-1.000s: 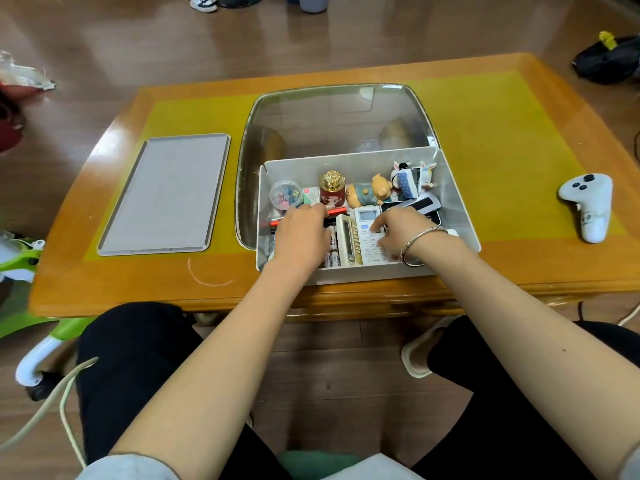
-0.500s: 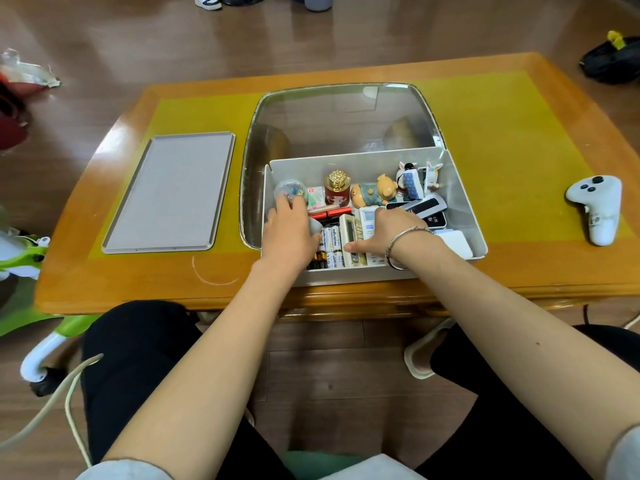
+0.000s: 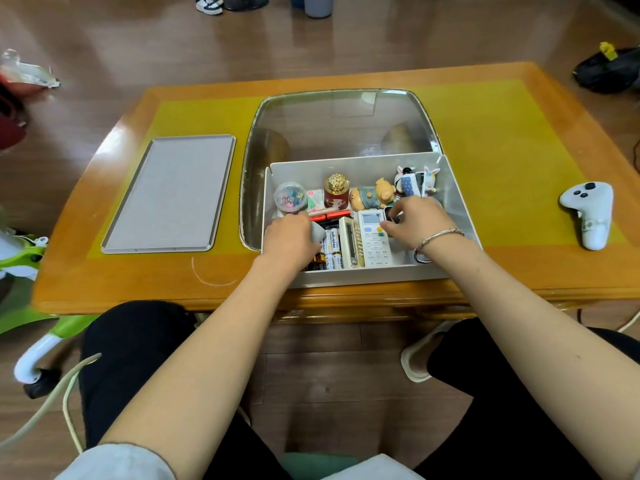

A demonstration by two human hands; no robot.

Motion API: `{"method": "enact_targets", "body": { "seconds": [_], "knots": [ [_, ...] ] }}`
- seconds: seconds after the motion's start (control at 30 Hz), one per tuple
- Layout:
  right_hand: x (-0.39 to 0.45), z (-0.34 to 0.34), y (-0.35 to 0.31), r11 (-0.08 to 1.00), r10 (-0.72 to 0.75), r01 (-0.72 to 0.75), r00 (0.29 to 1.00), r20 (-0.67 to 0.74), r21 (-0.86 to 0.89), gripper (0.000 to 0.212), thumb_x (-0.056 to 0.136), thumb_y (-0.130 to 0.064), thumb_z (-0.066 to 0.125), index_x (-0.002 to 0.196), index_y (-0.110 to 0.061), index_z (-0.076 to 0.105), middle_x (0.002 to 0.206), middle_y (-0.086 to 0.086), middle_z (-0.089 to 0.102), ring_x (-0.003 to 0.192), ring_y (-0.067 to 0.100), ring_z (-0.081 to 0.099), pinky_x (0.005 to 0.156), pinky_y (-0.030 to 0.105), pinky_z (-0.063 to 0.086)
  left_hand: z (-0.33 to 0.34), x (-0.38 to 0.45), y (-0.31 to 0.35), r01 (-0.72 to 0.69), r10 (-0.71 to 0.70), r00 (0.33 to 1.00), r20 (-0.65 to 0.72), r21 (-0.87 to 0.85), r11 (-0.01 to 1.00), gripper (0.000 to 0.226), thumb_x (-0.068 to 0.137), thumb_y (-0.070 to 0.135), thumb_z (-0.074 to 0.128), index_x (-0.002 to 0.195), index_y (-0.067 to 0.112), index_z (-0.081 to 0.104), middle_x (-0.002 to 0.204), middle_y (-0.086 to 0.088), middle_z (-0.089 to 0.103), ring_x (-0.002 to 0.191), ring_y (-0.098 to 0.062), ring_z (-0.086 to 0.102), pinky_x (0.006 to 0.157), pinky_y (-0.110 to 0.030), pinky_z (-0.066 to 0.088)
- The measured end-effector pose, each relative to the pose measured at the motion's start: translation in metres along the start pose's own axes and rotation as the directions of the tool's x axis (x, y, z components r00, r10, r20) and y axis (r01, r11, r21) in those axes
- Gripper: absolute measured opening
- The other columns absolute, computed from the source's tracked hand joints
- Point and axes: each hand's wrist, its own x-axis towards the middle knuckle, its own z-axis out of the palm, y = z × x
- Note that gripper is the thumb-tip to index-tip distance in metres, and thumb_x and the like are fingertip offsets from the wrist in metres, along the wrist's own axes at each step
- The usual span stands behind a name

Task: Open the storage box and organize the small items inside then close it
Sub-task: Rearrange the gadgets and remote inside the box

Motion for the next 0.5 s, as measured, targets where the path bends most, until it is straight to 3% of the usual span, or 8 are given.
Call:
{"method": "enact_targets", "body": {
  "seconds": [0.13,0.23,0.33,0.5],
  "knots": [
    [0.0,-0.011,0.011,0.996,0.038,-0.028,0.991,-0.126,0.085,0.017,0.084,-0.023,0.058,0.093,-0.017,0.071,0.093,0.01,0.07,0.092,0.031,0.061,0.073,0.031,0.048,-0.003,-0.002,-0.003,-0.014,0.004,0.996,-0.089,-0.107,0.994,0.038,0.09,0.035,0.061,0.116,0.008,0.055,0.112,-0.014,0.064,0.102,-0.029,0.058,0.084,-0.038,0.052],
    [0.002,-0.022,0.022,0.994,0.076,-0.058,0.974,-0.213,0.09,0.014,0.085,-0.025,0.058,0.092,-0.023,0.07,0.092,0.002,0.07,0.092,0.028,0.061,0.065,0.027,0.042,-0.011,-0.003,-0.003,-0.077,0.032,0.977,-0.209,-0.211,0.974,0.045,0.086,0.034,0.067,0.123,0.011,0.056,0.117,-0.011,0.063,0.105,-0.025,0.057,0.083,-0.033,0.048],
    [0.007,-0.028,0.032,0.993,0.092,-0.069,0.964,-0.25,0.1,0.012,0.085,-0.026,0.062,0.093,-0.023,0.069,0.093,0.001,0.07,0.093,0.028,0.061,0.069,0.031,0.046,-0.017,-0.003,0.002,-0.143,0.046,0.95,-0.308,-0.301,0.943,0.045,0.084,0.034,0.069,0.123,0.015,0.057,0.118,-0.006,0.062,0.107,-0.02,0.054,0.085,-0.029,0.042],
    [0.019,-0.02,0.038,0.999,0.038,-0.039,0.97,-0.241,0.001,0.021,0.085,-0.028,0.065,0.103,-0.017,0.067,0.104,0.007,0.067,0.099,0.03,0.06,0.078,0.036,0.047,-0.007,-0.009,0.023,-0.178,0.018,0.947,-0.322,-0.476,0.861,0.043,0.086,0.036,0.065,0.124,0.018,0.055,0.116,-0.003,0.061,0.106,-0.019,0.054,0.088,-0.041,0.05]
  ]
}}
